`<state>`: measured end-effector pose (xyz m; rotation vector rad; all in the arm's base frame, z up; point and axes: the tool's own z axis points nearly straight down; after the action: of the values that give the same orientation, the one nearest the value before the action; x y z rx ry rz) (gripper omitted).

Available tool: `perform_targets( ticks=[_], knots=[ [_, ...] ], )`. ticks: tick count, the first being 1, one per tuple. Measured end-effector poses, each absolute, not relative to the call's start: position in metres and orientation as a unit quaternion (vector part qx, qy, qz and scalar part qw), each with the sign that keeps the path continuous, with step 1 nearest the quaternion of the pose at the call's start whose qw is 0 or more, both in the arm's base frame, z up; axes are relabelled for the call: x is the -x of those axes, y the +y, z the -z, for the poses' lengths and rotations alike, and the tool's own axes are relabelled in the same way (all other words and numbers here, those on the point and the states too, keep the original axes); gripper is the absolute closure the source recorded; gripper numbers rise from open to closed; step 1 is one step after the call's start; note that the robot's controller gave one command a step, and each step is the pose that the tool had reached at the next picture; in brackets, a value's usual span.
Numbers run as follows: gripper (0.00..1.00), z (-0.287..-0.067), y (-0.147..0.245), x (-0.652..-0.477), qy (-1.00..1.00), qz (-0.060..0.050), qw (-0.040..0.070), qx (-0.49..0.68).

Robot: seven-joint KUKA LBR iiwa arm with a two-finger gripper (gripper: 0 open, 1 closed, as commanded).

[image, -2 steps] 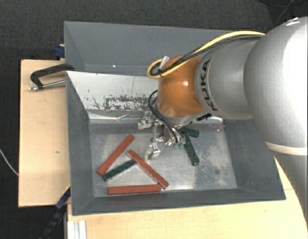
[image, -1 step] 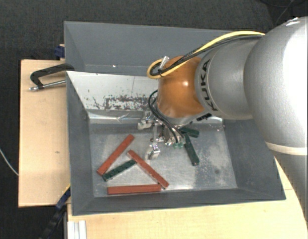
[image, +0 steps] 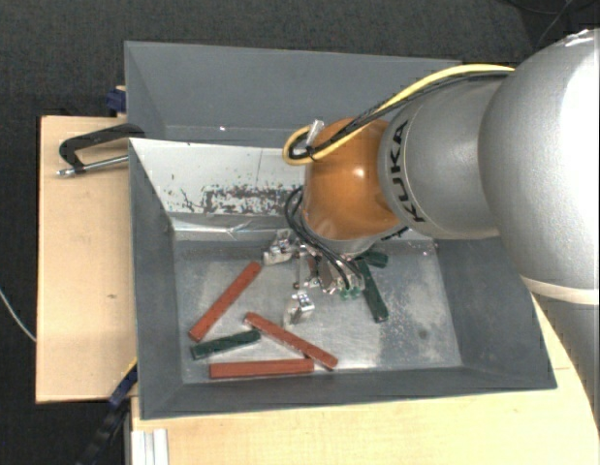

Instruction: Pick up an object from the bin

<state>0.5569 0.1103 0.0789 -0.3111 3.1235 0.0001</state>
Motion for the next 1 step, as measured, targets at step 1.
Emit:
perform_targets(
  ticks=[1],
  knots=[
    [1.00, -0.0897, 0.1692, -0.5509, 0.970, -0.001, 0.004, 0.243]
  ],
)
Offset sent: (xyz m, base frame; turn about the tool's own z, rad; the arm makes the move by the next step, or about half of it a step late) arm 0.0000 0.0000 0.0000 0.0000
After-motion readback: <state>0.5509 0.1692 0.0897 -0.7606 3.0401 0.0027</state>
